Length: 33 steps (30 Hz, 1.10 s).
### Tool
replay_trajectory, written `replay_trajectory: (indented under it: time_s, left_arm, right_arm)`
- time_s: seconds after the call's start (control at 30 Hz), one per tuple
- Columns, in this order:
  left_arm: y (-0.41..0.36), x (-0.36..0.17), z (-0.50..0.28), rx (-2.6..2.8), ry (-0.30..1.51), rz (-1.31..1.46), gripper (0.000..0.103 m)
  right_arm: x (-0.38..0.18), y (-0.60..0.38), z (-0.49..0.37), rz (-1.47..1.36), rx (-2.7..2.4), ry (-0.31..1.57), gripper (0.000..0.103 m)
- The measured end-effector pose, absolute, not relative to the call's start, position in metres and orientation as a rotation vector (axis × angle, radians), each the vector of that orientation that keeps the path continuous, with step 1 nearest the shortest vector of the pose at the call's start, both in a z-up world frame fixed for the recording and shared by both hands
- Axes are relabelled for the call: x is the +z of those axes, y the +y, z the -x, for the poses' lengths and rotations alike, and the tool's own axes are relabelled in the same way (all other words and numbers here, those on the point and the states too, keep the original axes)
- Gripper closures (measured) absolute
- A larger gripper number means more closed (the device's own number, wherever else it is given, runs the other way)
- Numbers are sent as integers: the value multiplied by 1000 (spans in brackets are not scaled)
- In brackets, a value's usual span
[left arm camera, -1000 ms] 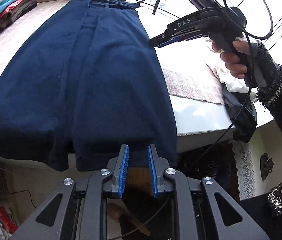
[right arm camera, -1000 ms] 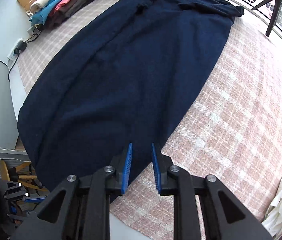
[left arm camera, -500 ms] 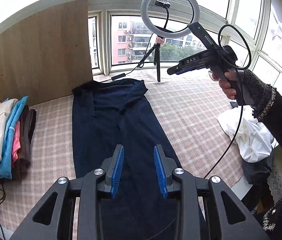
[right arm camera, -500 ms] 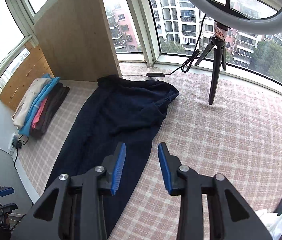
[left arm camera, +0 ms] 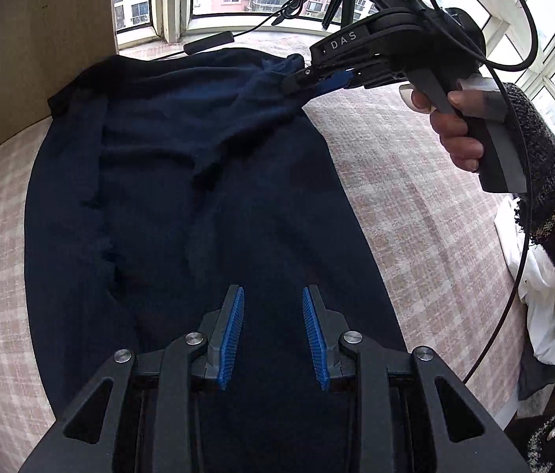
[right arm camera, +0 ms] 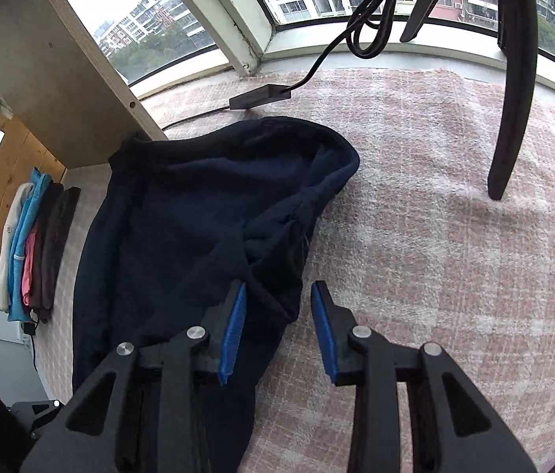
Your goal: Fold clothes
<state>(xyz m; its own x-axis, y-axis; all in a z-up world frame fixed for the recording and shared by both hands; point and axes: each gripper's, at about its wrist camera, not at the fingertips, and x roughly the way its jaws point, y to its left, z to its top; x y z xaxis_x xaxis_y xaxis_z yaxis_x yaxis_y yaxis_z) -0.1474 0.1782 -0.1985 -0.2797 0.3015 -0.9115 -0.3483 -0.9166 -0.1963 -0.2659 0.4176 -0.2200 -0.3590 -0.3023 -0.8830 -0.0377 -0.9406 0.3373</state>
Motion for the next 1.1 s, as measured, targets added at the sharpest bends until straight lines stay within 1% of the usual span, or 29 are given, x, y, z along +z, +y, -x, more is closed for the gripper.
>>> replay_trajectory:
  time_s: [0.1,0.17,0.2,0.27,0.3,0.33,0.37,0.4,0.43,0.5,0.63,0.67,0.77,0.9,0.97,1.0,1.07,1.1]
  left_arm:
    - [175,-198,156,2242,43,1571,73]
    - [174,-195,161,2247,40,1555,73]
    - [174,-194,164,2252,41,1547,71]
    - [176,-192,173,2266,36,1533,70]
    - [178,-192,179,2268,27,1524,70]
    - [180,-192,185,2269,16,1516,70]
    - [182,-193,191,2265,-2,1510,70]
    - [186,-194,198,2246,-36,1492,70]
    - [190,-195,204,2221,-76,1469,70]
    - [206,-197,221,2181,-86,1436,70]
    - [229,-205,265,2220,36,1417,70]
    - [230,-209,277,2261,76,1425,68]
    - [211,-217,307,2465,150,1531,71]
    - [195,-203,311,2515,54,1466,70]
    - [200,-197,307,2474,64,1414,68]
    - [204,-198,306,2447,76,1405,66]
    - [211,-201,304,2407,81,1416,66]
    - [214,-202,303,2389,81,1423,66]
  right_arm:
    - [-215,396,286,-1626,-2417,-336,93]
    - [-208,384,309,-1530,-2437,-319,93]
    - [-204,380,318,-1531,-2465,-282,92]
    - [-195,375,330,-1568,-2520,-196,83]
    - [-188,381,328,-1539,-2547,-197,77]
    - [-182,392,321,-1484,-2567,-244,72]
    - [-176,404,314,-1426,-2584,-299,68]
    - [-178,414,308,-1426,-2589,-318,64]
    - [-182,423,303,-1438,-2590,-329,64]
    - [-192,438,296,-1479,-2594,-337,64]
    - [-221,444,299,-1573,-2576,-302,64]
    - [-225,443,301,-1577,-2580,-287,64]
    - [-231,442,311,-1579,-2589,-243,64]
    - [-241,441,328,-1575,-2577,-216,64]
    - [-244,439,334,-1550,-2565,-217,62]
    - [-243,437,337,-1530,-2567,-210,62]
    - [-244,433,343,-1498,-2581,-185,62]
    - [-243,431,344,-1490,-2578,-173,74]
